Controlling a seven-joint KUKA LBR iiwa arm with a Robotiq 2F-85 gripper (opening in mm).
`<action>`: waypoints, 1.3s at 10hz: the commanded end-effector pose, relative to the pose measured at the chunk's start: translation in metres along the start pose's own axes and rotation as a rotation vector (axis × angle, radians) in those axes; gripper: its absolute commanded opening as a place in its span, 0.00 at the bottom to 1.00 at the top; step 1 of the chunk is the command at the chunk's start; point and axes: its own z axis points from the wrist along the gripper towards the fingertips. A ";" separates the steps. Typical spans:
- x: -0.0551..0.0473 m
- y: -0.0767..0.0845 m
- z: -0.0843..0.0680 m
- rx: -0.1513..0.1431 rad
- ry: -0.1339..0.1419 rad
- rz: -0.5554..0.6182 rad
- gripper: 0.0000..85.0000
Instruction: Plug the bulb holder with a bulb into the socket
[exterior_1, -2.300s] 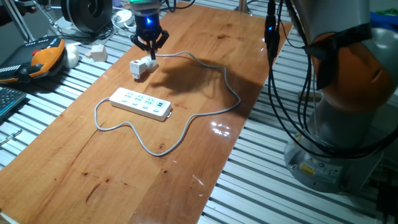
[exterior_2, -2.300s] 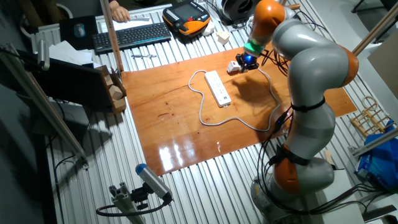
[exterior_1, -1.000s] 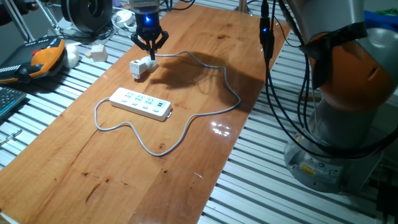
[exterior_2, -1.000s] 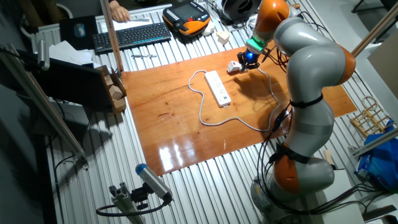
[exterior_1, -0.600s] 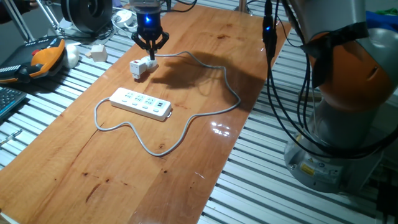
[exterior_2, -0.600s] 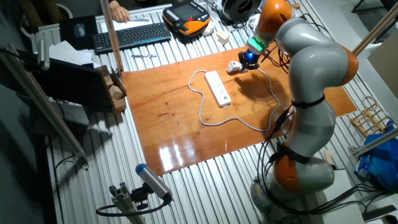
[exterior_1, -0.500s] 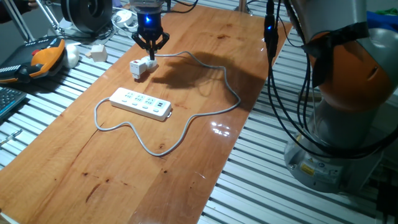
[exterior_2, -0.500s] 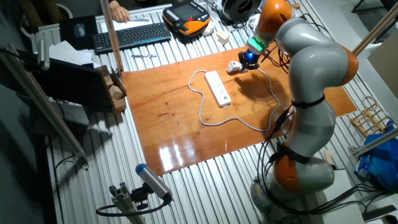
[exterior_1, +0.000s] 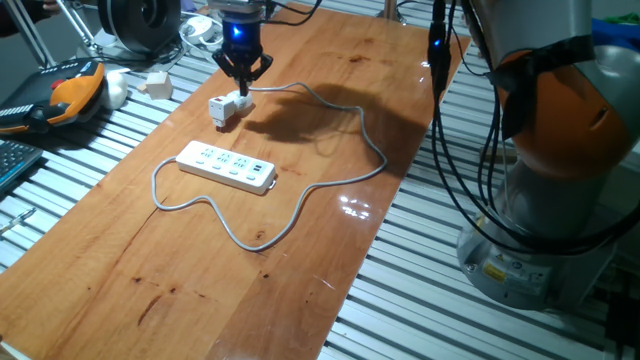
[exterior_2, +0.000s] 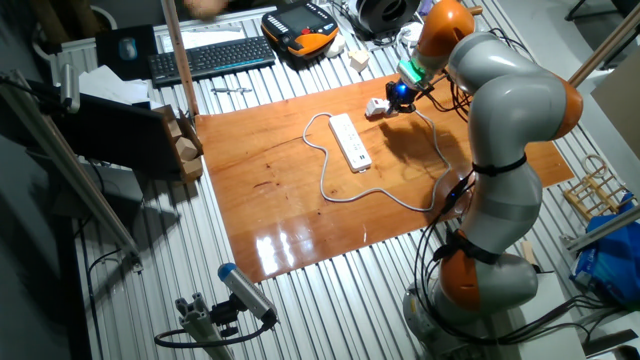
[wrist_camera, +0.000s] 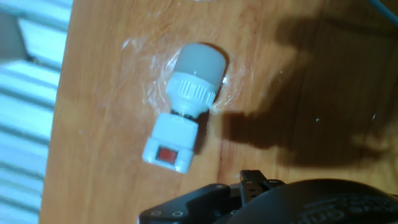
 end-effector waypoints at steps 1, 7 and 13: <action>-0.001 0.000 0.000 -0.007 0.003 0.040 0.00; -0.004 0.005 0.003 -0.012 -0.058 0.022 0.00; -0.005 0.025 -0.001 -0.021 -0.034 0.102 0.00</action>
